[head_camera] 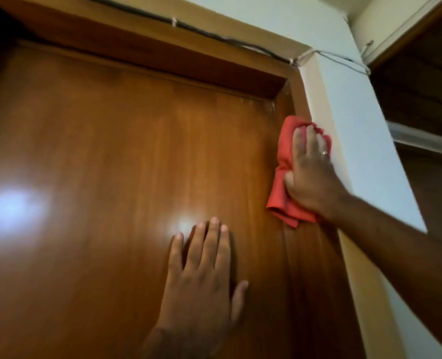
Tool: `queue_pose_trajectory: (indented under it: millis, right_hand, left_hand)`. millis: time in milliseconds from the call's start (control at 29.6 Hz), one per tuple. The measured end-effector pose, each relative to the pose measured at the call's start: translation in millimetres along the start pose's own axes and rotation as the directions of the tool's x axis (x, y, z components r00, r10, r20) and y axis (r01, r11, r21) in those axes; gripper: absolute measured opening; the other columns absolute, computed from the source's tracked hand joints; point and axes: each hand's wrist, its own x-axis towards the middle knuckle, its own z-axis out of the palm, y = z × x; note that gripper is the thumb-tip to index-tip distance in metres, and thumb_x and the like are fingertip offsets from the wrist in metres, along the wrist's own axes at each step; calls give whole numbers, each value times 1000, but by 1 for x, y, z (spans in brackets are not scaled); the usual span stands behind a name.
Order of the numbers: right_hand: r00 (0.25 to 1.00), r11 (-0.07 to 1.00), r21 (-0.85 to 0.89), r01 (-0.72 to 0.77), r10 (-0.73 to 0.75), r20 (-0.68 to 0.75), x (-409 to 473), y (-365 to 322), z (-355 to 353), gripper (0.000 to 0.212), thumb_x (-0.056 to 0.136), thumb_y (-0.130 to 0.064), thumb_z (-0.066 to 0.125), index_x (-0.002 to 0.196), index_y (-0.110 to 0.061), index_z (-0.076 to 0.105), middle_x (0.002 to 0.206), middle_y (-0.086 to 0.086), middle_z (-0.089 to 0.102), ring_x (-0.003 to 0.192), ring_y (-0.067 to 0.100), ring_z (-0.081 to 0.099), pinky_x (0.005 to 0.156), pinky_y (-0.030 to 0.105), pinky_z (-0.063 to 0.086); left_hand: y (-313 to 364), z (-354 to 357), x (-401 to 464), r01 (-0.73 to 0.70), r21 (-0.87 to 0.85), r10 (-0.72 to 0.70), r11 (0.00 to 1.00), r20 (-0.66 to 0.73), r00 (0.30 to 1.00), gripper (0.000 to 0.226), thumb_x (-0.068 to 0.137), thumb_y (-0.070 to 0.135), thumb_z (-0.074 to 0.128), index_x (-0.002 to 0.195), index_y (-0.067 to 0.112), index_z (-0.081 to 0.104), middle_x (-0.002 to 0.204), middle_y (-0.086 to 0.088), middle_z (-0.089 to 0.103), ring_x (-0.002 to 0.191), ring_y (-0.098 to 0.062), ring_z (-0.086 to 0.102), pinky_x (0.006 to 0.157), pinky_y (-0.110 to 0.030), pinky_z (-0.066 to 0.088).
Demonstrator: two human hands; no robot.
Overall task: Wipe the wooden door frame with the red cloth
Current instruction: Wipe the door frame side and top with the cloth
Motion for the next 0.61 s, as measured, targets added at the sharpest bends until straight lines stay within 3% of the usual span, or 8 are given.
queue_pose_trajectory:
  millis: [68,169,338,405,473,540,608]
  right_hand:
    - [998,999,-28,36,-35,44,-63,7,8,89,83,-19,60,154,-6,7,161,27,7,144,51,9,114,59,20]
    - [989,987,-107,123,-114,91,-158,22,16,73,83,-14,59,148,3,29,152,35,28,138,56,28,108,63,34]
    - [912,974,-98,205,-154,379,-273,27,10,65,85,-32,46,139,3,40,138,37,46,122,60,46,86,69,48]
    - [911,978,-99,183,-131,392,-269,27,2,70,86,-33,55,143,5,38,143,37,40,127,59,41,93,67,46]
    - [935,979,-115,167,-120,332,-233,26,-4,84,88,-31,61,151,2,17,155,36,18,140,55,23,110,61,32]
    - [963,987,-115,116,-84,257,-185,23,-7,98,87,-34,64,154,-7,-1,160,31,0,145,51,9,116,56,22]
    - [978,994,-89,57,-38,204,-146,15,-7,102,85,-32,70,155,-11,-1,161,28,0,145,50,9,115,55,27]
  left_hand:
    - [20,19,-14,21,32,-23,999,67,998,86,79,59,46,144,2,46,153,-19,42,142,-36,37,110,-61,24]
    - [23,36,-21,-6,102,-4,995,94,996,88,84,62,45,149,3,37,158,-21,31,147,-36,26,117,-62,17]
    - [21,49,-19,-16,200,10,980,33,999,91,88,65,33,153,2,23,161,-23,21,150,-38,15,119,-61,4]
    - [21,54,-21,-11,220,9,975,10,1000,91,88,66,30,154,3,21,162,-23,19,150,-38,13,119,-61,2]
    - [19,57,-21,7,226,-2,974,-21,1000,92,88,67,28,154,3,19,162,-22,17,150,-37,12,119,-61,2]
    - [21,57,-20,24,221,-12,975,-52,999,91,89,67,27,154,5,16,163,-22,15,151,-37,10,119,-61,3]
    - [23,56,-20,36,195,-24,980,-63,998,91,89,67,26,155,6,13,164,-21,12,151,-36,6,119,-61,2]
